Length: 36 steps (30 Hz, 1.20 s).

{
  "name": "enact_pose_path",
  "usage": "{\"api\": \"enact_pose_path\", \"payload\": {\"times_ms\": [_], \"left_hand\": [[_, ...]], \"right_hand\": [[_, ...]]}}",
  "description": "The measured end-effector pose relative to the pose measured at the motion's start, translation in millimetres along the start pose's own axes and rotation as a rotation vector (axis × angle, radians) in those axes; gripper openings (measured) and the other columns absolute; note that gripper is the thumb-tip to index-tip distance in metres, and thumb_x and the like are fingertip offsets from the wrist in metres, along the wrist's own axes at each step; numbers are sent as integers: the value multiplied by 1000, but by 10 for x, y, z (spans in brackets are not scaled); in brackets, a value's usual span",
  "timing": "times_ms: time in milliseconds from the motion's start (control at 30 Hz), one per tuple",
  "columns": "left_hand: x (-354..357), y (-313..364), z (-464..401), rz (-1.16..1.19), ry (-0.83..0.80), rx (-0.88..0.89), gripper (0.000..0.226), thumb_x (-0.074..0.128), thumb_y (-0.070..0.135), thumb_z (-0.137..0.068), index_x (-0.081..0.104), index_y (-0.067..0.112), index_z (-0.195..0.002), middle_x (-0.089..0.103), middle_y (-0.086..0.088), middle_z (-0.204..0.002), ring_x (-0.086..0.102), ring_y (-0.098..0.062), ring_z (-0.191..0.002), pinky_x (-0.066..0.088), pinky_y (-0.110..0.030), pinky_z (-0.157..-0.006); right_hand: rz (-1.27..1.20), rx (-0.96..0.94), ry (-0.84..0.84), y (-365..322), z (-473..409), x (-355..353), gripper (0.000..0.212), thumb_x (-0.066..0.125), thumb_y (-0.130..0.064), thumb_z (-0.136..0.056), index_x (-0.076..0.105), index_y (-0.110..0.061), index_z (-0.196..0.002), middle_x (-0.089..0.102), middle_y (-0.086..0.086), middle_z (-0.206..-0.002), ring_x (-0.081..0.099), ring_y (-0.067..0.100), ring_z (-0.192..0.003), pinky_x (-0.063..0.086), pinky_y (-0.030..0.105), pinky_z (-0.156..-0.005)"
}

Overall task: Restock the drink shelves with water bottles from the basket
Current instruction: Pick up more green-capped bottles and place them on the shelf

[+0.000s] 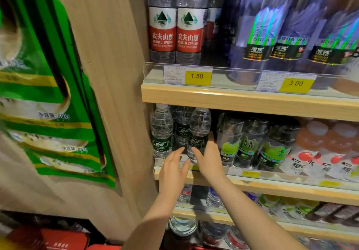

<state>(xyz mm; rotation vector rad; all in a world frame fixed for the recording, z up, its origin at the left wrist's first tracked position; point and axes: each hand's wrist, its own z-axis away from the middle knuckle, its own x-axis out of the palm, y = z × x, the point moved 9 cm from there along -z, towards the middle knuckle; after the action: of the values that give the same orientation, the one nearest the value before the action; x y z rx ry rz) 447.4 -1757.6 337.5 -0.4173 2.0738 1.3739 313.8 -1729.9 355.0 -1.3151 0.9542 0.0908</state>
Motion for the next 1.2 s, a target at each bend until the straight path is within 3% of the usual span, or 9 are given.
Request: {"api": "enact_pose_path", "payload": {"times_ms": [100, 233, 433, 567, 633, 767, 933, 1100, 1200], "left_hand": [[129, 69, -107, -57, -66, -103, 59, 57, 38, -88, 38, 13, -138, 52, -6, -135, 49, -22, -124, 43, -35, -98], [243, 209, -211, -205, -100, -195, 56, 59, 46, -85, 44, 7, -122, 63, -12, -112, 59, -29, -105, 47, -37, -77], [347, 194, -342, -177, -48, -287, 41, 63, 37, -85, 50, 3, -104, 59, -14, -107, 61, -30, -98, 49, -37, -75], [484, 208, -439, -126, -81, -315, 30, 64, 26, -86, 55, -1, -95, 63, -17, -98, 63, -33, -91, 51, -38, -70], [539, 217, -465, -122, -90, -325, 26, 63, 22, -87, 56, -1, -94, 64, -18, -95, 64, -33, -88, 52, -38, -69], [569, 215, -505, -101, -49, -334, 34, 63, 20, -86, 47, 2, -109, 64, -19, -93, 63, -36, -88, 47, -38, -64], [572, 201, -519, -92, -14, -314, 46, 66, 22, -83, 43, 4, -118, 64, -20, -97, 63, -38, -91, 49, -40, -65], [438, 322, -364, -93, -55, -205, 43, 65, 36, -84, 52, 0, -104, 62, -17, -98, 61, -33, -93, 49, -37, -66], [243, 501, -89, -173, -26, -35, 44, 61, 40, -85, 52, 9, -115, 60, -6, -110, 57, -25, -103, 48, -38, -78]], "right_hand": [[-14, -98, 17, 176, 349, -298, 50, 52, -25, -93, 37, -11, -138, 50, 5, -134, 50, 18, -120, 42, 26, -96], [137, -131, 98, 638, 455, -646, 35, 51, -20, -93, 50, -13, -127, 56, 3, -119, 54, 19, -110, 45, 31, -92], [507, -293, 240, 812, 455, -706, 22, 51, -21, -87, 66, -15, -102, 63, 1, -97, 61, 23, -88, 48, 36, -79], [502, -312, 279, 900, 425, -727, 20, 63, -13, -81, 66, -13, -101, 59, 5, -95, 58, 25, -85, 49, 36, -75], [513, -300, 274, 950, 399, -735, 22, 59, -15, -83, 66, -11, -103, 58, 6, -95, 57, 25, -85, 49, 35, -73], [508, -279, 247, 979, 352, -726, 40, 36, -29, -86, 66, -11, -104, 57, 5, -93, 55, 23, -83, 47, 33, -71], [480, -294, 258, 996, 343, -715, 32, 43, -23, -86, 65, -10, -105, 56, 5, -92, 54, 23, -83, 46, 33, -72], [409, -294, 98, 999, 427, -753, 37, 53, -20, -89, 53, -12, -125, 50, 3, -117, 49, 19, -108, 42, 30, -92], [345, -285, 6, 972, 696, -964, 41, 51, -25, -91, 48, -17, -131, 44, -2, -130, 51, 13, -107, 42, 21, -85]]}}
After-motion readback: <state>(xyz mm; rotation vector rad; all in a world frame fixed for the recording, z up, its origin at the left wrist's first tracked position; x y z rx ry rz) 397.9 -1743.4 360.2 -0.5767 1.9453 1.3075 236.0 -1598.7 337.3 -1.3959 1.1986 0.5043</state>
